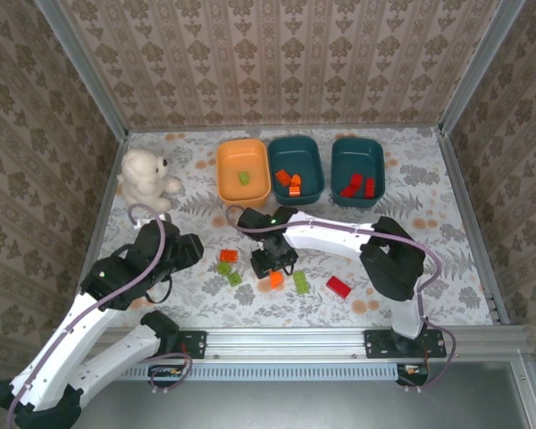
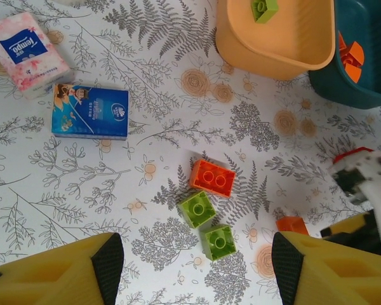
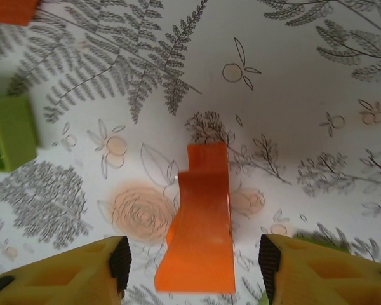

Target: Sort the legos into containers by color

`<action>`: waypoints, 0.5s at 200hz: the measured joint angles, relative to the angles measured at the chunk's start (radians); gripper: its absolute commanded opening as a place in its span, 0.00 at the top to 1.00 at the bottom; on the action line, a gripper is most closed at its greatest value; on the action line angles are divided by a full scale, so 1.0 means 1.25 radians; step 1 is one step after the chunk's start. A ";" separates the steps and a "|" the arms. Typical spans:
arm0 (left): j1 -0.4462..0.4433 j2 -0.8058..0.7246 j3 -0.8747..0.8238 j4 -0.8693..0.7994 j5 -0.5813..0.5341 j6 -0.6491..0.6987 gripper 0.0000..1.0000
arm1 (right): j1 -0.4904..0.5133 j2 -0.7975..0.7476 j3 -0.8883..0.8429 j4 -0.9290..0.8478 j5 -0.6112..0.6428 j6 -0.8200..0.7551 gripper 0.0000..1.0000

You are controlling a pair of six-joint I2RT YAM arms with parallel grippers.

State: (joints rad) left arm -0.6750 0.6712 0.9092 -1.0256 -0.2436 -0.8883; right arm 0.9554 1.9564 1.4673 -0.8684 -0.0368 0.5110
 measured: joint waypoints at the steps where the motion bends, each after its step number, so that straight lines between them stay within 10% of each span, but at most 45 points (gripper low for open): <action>1: 0.000 0.000 0.000 0.000 0.000 0.000 0.34 | 0.000 0.002 0.001 0.000 0.000 0.000 0.45; 100: -0.027 0.026 -0.005 0.012 0.012 -0.005 0.35 | -0.011 0.085 0.031 -0.001 0.011 -0.013 0.75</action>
State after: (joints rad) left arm -0.7094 0.7040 0.9031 -1.0107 -0.2287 -0.8944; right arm 0.9421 2.0628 1.5066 -0.8696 -0.0231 0.4950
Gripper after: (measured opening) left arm 0.653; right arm 0.288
